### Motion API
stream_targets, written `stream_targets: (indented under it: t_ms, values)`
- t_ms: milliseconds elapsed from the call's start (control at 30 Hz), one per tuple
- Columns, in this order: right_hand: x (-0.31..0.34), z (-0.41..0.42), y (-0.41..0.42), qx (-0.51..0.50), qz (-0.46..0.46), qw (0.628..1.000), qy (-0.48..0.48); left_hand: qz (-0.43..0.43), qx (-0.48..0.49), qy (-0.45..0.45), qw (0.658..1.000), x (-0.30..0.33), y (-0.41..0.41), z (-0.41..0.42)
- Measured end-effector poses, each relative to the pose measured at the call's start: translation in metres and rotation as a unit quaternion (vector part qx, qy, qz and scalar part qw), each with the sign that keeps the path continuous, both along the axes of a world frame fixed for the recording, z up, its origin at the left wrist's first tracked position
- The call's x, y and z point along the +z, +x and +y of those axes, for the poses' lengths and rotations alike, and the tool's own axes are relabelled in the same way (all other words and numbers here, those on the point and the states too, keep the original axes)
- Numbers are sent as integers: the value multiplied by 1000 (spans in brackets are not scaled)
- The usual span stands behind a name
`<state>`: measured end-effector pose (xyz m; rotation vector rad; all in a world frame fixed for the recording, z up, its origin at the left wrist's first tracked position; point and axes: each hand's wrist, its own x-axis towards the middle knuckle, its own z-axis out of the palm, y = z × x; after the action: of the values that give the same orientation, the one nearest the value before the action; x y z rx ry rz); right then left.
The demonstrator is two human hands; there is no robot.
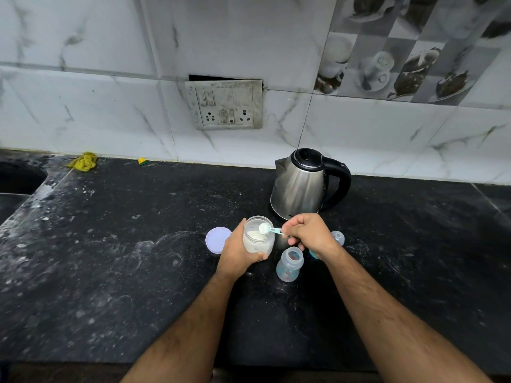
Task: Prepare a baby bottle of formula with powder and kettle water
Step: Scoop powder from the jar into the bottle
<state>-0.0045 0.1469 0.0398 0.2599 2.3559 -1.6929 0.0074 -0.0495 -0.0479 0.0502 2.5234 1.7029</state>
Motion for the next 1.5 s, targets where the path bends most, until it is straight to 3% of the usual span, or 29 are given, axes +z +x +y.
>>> stream_targets:
  t_ms: [200, 400, 500, 800, 1067, 1300, 1500]
  values:
    - [4, 12, 13, -17, 21, 999, -46, -31, 37, -29, 998, -2, 12, 0]
    - [6, 26, 39, -52, 32, 996, -62, 62, 197, -55, 977, -9, 60, 6]
    - [3, 35, 51, -62, 36, 997, -34, 79, 151, -49, 984, -16, 79, 15]
    - [-9, 51, 70, -90, 72, 992, 45, -17, 0, 2, 1000, -20, 74, 58]
    - [-13, 45, 77, -66, 115, 980, 149, -3, 3, -21, 1000, -14, 58, 73]
    - [-9, 36, 90, -30, 235, 931, 278, 2, 3, 2, 1000, -14, 53, 72]
    - [-15, 30, 97, -23, 283, 907, 313, 8, 0, -2, 1000, -14, 54, 71]
